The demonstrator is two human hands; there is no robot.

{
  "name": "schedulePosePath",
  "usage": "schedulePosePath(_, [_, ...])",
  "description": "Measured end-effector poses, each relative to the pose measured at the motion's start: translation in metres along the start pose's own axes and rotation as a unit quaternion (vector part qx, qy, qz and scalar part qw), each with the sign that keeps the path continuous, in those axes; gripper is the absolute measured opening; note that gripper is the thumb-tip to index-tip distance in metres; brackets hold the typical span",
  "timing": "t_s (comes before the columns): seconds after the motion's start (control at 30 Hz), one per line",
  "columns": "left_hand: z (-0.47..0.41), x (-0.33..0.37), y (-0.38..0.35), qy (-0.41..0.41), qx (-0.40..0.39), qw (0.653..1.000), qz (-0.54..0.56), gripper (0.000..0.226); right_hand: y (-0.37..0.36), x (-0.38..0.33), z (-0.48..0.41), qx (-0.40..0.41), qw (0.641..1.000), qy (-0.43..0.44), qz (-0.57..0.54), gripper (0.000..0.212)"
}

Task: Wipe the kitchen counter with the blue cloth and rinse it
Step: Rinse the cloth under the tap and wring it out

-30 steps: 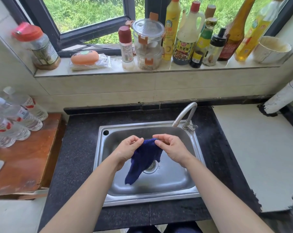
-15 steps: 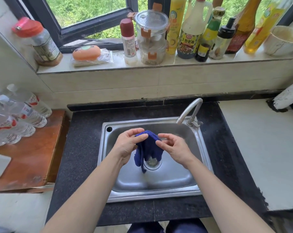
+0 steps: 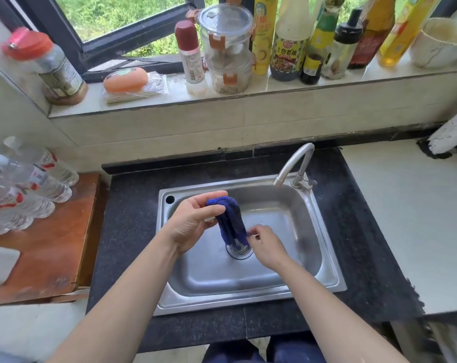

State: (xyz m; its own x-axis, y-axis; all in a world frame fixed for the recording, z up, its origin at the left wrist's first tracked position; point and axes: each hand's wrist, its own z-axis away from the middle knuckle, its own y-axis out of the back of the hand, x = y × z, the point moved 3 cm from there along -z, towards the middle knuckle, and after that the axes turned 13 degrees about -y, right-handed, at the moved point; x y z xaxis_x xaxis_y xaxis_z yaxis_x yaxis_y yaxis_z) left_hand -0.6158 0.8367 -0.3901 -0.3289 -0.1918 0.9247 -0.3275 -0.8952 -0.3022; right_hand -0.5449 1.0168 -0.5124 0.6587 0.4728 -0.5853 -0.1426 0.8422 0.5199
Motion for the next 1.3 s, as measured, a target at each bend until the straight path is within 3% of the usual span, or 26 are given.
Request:
schedulePosePath(0.07, [0.000,-0.004,-0.001,0.013,-0.003,1.000,-0.007,0.046,0.009,0.000,0.000,0.031,0.999,-0.029,-0.031,0.009])
schedulePosePath(0.13, [-0.002,-0.013,0.000,0.037,0.002,0.995,-0.090,0.045,0.023,0.001,0.002,0.071,0.993,-0.053,-0.074,0.013])
schedulePosePath(0.27, [0.001,-0.041,0.011,0.073,-0.076,0.930,-0.353,0.003,0.055,0.002,0.008,0.132,0.985,-0.034,-0.101,0.018])
schedulePosePath(0.3, [0.004,-0.050,0.016,0.086,-0.087,0.923,-0.365,0.009,0.062,0.001,0.010,0.134,0.986,-0.016,-0.095,0.018])
schedulePosePath(0.47, [0.013,-0.066,0.038,0.087,0.019,0.947,-0.308,0.007,0.085,-0.009,0.015,0.151,0.983,0.075,-0.075,0.015])
schedulePosePath(0.57, [0.014,-0.067,0.045,0.046,0.108,0.949,-0.292,0.006,0.095,-0.006,0.011,0.158,0.979,0.048,-0.121,0.015])
schedulePosePath(0.63, [0.015,-0.069,0.048,0.014,0.134,0.934,-0.330,0.006,0.097,0.003,0.005,0.106,0.986,-0.005,-0.130,0.021])
schedulePosePath(0.73, [0.016,-0.066,0.051,-0.049,0.149,0.908,-0.388,0.007,0.097,0.012,0.006,-0.007,1.000,-0.020,-0.011,0.008])
schedulePosePath(0.83, [0.018,-0.061,0.054,-0.076,0.171,0.907,-0.377,0.011,0.101,0.014,0.010,0.022,0.998,-0.003,0.052,0.018])
schedulePosePath(0.9, [0.018,-0.061,0.055,-0.060,0.188,0.916,-0.349,0.006,0.100,0.012,0.012,0.066,0.997,-0.006,-0.039,0.009])
schedulePosePath(1.0, [0.018,-0.066,0.051,-0.018,0.200,0.933,-0.299,0.004,0.089,0.014,0.009,0.059,0.982,-0.034,-0.177,0.007])
schedulePosePath(1.2, [0.027,-0.108,0.044,0.084,0.145,0.940,-0.298,0.024,0.054,0.050,0.001,0.003,0.983,-0.116,-0.146,0.014])
schedulePosePath(1.3, [0.036,-0.140,0.034,0.142,0.145,0.940,-0.273,0.012,0.030,0.064,0.011,-0.043,0.975,-0.151,-0.155,0.033])
